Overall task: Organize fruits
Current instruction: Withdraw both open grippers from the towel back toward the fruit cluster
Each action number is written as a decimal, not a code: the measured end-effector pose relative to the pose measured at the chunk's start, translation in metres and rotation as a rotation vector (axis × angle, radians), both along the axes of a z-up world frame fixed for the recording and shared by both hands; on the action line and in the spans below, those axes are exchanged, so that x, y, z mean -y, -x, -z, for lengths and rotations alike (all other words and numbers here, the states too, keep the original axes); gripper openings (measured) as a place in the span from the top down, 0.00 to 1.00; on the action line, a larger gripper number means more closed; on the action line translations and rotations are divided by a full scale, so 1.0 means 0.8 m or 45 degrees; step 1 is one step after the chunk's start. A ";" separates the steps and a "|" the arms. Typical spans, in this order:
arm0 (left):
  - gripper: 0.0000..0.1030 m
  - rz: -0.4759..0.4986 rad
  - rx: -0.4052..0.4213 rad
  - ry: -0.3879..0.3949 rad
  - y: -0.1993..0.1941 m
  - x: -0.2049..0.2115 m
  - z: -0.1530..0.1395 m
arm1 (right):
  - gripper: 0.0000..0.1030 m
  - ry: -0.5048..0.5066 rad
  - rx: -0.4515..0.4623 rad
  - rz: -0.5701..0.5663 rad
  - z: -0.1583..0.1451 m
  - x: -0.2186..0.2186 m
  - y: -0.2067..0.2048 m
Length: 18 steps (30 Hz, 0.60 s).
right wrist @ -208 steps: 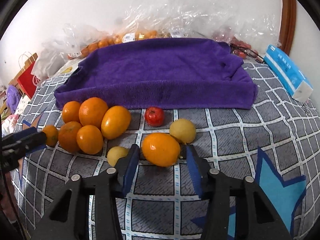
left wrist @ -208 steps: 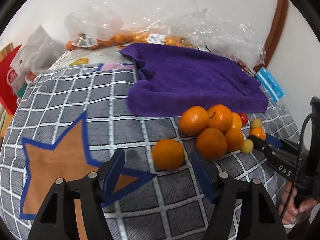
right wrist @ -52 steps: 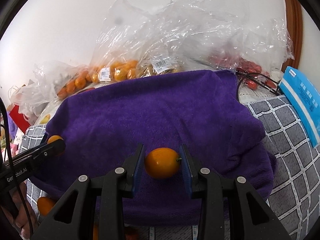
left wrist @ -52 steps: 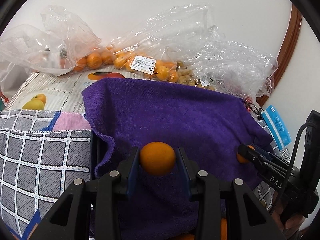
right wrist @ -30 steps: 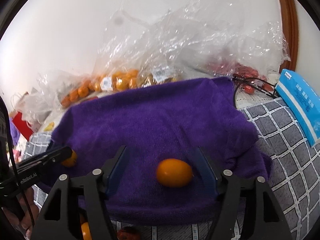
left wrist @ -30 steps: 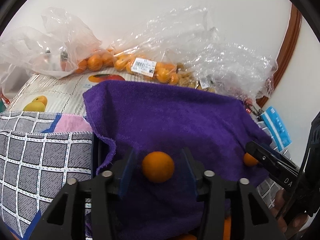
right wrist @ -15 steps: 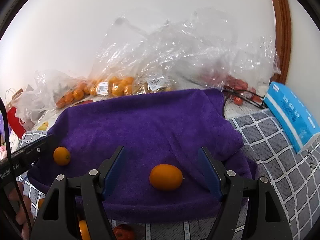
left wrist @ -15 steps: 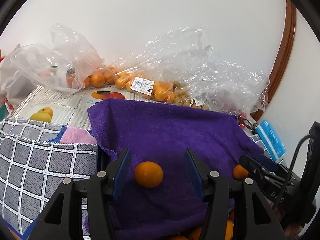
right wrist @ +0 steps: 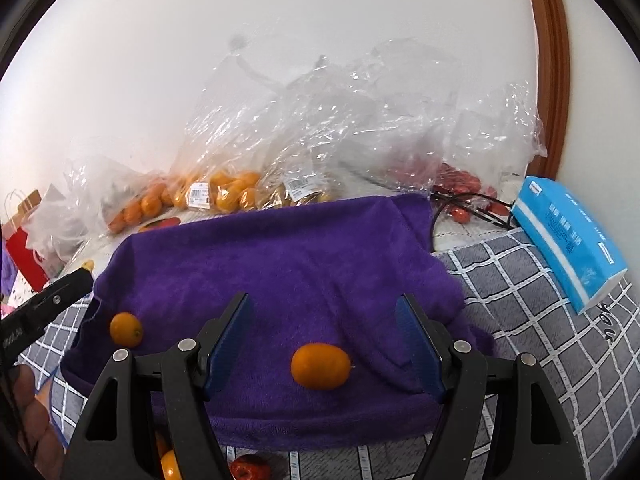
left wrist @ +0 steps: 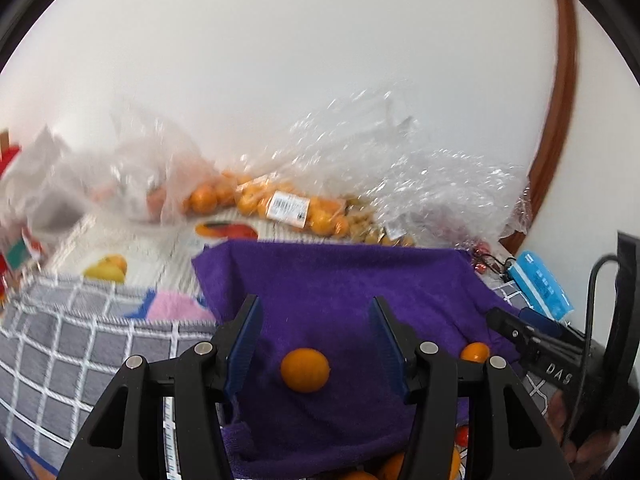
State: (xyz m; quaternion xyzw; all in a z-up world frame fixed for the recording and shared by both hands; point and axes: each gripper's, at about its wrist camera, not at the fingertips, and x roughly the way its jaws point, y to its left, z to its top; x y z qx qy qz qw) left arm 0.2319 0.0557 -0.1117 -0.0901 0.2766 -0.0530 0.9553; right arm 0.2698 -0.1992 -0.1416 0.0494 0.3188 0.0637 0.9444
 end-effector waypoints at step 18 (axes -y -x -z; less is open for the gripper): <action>0.49 -0.071 -0.201 -0.034 0.099 -0.043 0.000 | 0.29 0.078 0.011 -0.135 -0.020 -0.029 0.129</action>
